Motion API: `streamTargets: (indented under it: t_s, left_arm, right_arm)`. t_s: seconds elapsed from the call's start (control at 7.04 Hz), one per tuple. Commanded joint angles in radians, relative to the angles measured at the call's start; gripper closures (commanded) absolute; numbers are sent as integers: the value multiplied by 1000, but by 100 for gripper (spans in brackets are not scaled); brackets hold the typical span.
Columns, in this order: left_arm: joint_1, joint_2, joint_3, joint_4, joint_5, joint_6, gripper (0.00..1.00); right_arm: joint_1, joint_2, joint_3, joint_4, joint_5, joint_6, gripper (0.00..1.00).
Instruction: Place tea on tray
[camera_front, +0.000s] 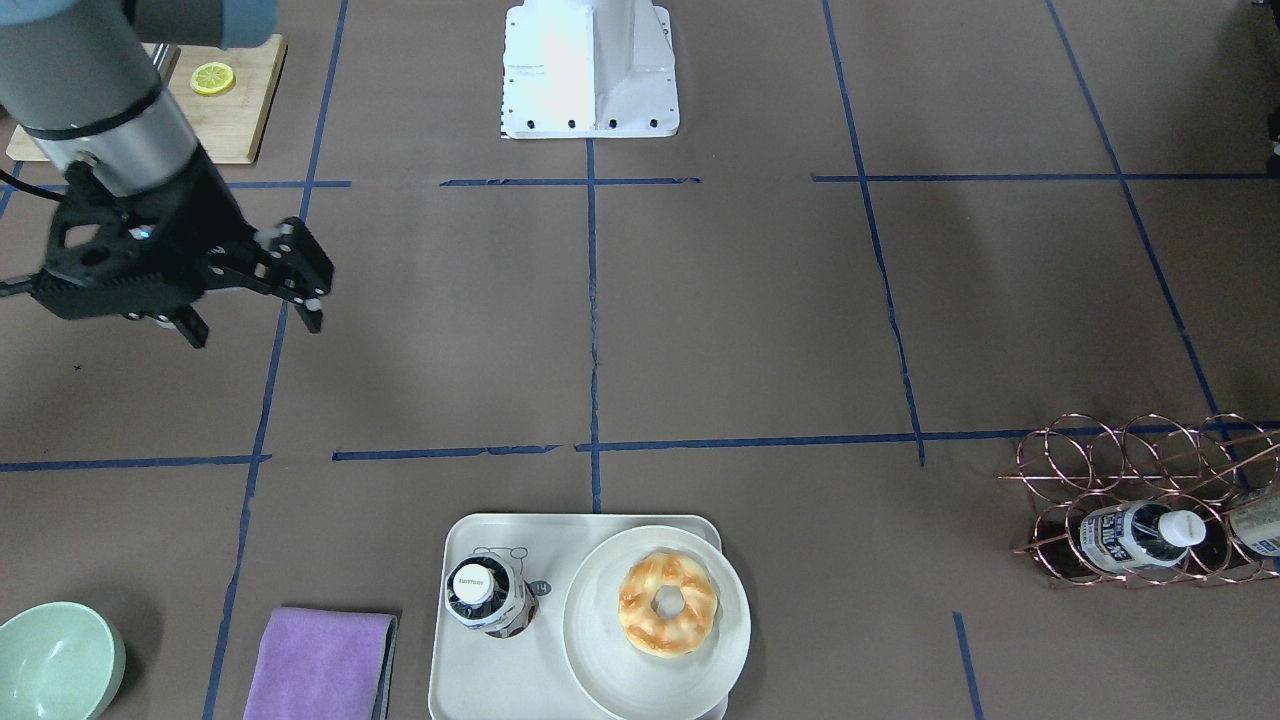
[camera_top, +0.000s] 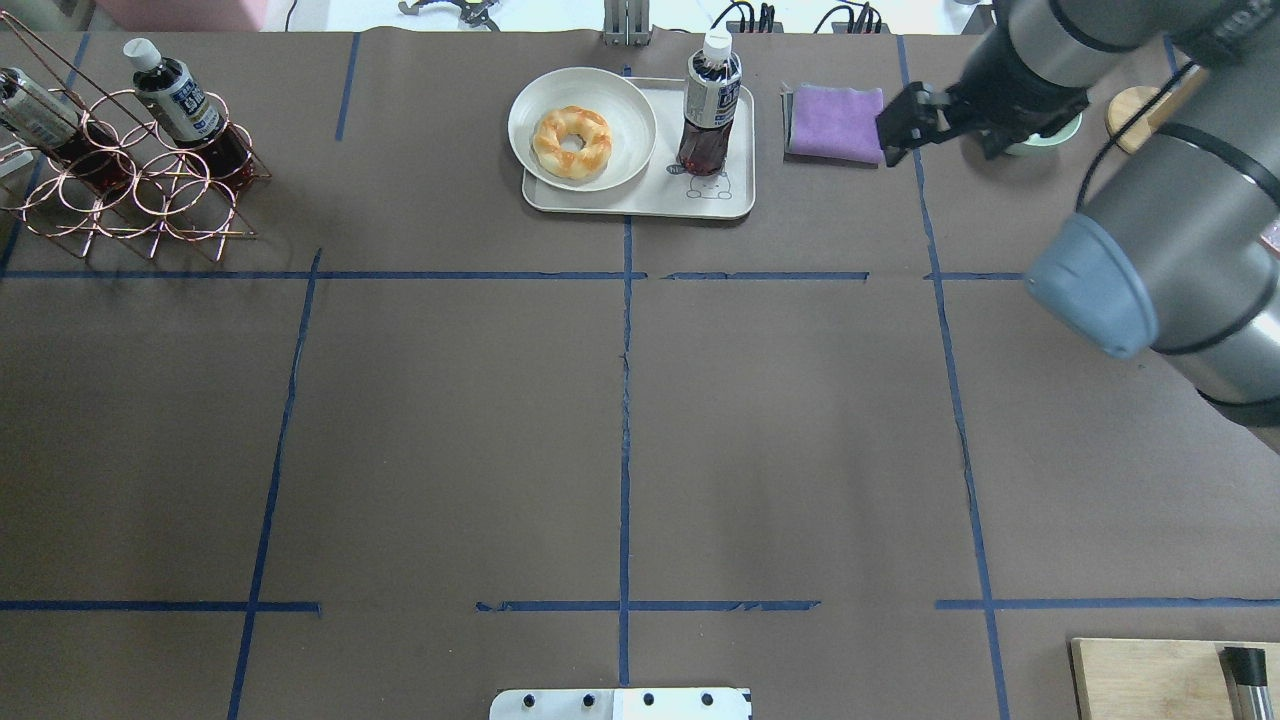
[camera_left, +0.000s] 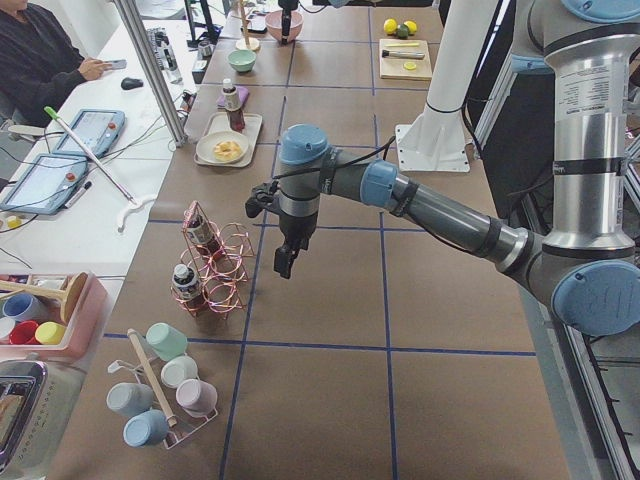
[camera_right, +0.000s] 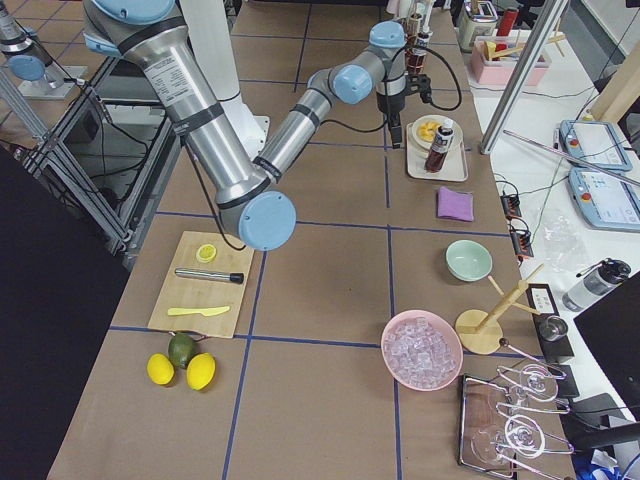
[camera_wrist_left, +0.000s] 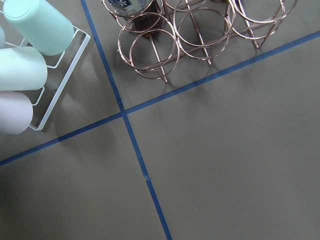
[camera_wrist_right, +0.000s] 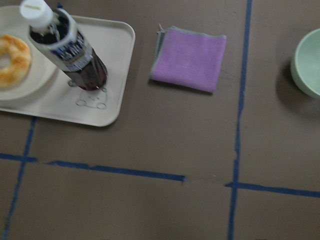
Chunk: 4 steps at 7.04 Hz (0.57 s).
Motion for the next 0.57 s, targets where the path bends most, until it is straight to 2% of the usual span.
streamTargets:
  t_s: [0.0,0.14,0.28,0.43]
  left_arm:
    - [-96,-12,196,-11,-92,3,0]
    - [-117,-15,298,-69,-137,3,0]
    - [-124,-13,360,-82,-142,3,0]
    - [-128,-3,363,-83,-154,-11,0]
  right_arm:
    - [145,-230,66,2,124,-291,0]
    - [245,-314,47,2,203,-466,0]
    - [346,-379,-5,3,272,-633,0]
    - [446,-431,-74,3,329,-763,0]
